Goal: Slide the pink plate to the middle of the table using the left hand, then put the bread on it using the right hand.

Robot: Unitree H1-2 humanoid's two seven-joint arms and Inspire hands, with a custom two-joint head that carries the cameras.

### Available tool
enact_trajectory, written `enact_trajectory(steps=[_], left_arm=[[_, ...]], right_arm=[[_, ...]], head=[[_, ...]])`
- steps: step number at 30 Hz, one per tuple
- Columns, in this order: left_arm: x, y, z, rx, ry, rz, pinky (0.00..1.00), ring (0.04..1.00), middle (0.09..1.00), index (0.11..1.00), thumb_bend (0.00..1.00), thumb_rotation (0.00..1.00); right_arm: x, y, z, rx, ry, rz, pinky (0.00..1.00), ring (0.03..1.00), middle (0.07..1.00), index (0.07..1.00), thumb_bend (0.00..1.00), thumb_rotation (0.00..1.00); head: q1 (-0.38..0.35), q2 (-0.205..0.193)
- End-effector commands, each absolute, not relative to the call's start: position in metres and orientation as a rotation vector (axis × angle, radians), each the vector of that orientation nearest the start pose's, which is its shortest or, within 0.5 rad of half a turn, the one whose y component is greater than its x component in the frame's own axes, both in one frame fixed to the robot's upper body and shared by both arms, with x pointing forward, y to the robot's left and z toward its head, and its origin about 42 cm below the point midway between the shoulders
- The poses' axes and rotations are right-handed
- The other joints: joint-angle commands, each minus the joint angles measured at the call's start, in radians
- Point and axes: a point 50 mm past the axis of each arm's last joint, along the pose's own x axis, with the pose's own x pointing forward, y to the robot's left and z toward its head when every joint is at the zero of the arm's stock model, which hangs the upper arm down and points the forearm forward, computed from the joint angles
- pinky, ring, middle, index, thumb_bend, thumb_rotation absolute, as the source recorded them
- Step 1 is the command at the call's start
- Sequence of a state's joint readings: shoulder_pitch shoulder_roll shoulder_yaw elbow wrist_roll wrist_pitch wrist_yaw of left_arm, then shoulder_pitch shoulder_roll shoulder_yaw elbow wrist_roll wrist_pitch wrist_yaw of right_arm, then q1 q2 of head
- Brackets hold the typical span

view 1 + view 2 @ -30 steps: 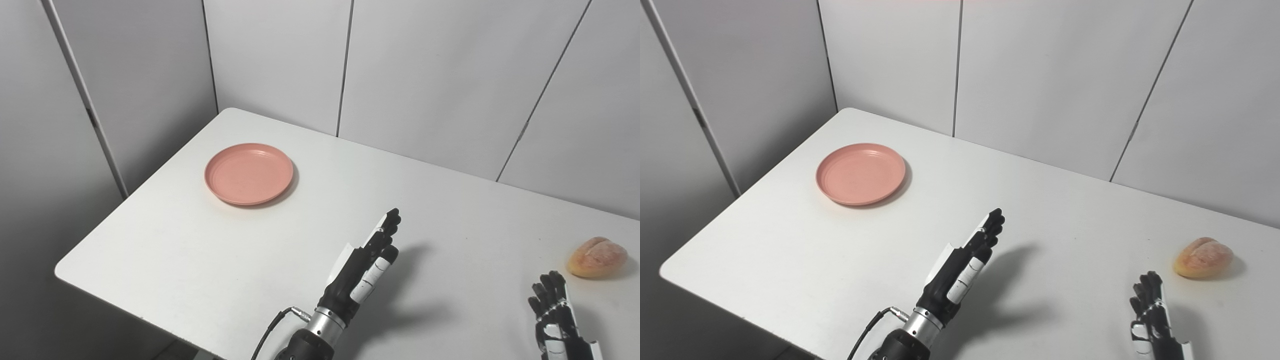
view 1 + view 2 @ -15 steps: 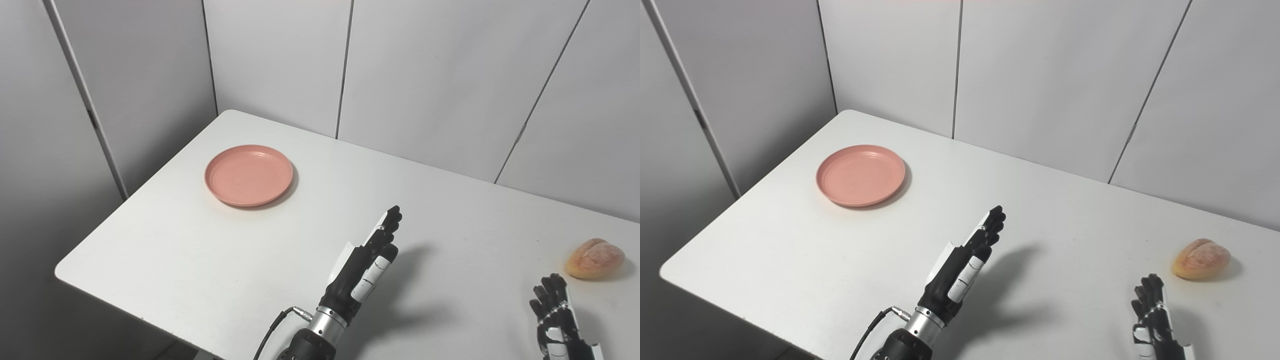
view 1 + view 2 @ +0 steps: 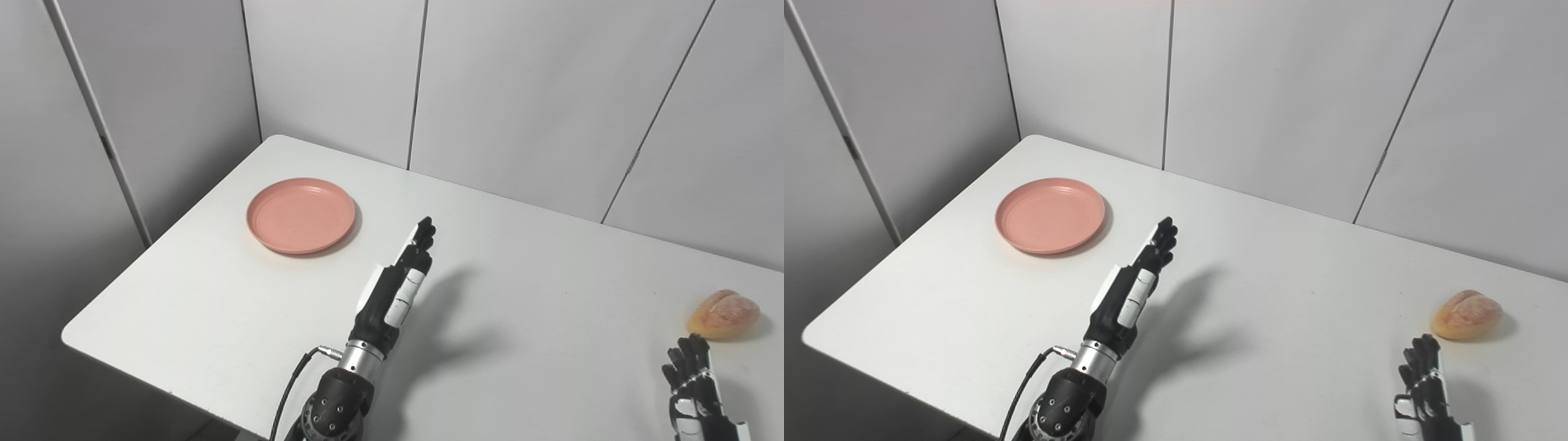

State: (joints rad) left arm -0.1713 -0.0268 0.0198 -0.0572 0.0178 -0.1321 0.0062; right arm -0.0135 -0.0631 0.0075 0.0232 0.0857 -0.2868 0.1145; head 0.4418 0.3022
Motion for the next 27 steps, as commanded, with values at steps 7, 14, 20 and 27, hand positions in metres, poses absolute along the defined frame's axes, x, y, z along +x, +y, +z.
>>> enact_trajectory(steps=[7,14,20,27], left_arm=[[0.345,0.216,0.221,-0.014,-0.472,0.002,0.98,0.985,1.0,0.992,0.8,1.0],[0.354,0.25,0.233,0.022,-0.46,0.061,0.97,0.973,0.983,0.966,0.81,1.0],[0.36,0.278,0.243,0.055,-0.466,0.12,0.99,0.985,0.98,0.964,0.81,1.0],[0.371,0.31,0.249,0.11,-0.466,0.182,0.98,0.956,0.953,0.954,0.81,1.0]], right_arm=[[0.291,-0.217,0.109,0.019,-0.303,0.114,0.99,1.0,1.0,1.0,0.64,0.85],[0.289,-0.216,0.109,0.02,-0.303,0.118,0.99,1.0,1.0,1.0,0.67,0.85],[0.289,-0.216,0.11,0.025,-0.303,0.118,0.99,1.0,1.0,1.0,0.66,0.84],[0.289,-0.215,0.109,0.03,-0.305,0.12,1.0,0.997,1.0,1.0,0.62,0.84]], head=[[-0.005,-0.002],[-0.002,-0.002],[-0.001,-0.006],[0.003,-0.01]])
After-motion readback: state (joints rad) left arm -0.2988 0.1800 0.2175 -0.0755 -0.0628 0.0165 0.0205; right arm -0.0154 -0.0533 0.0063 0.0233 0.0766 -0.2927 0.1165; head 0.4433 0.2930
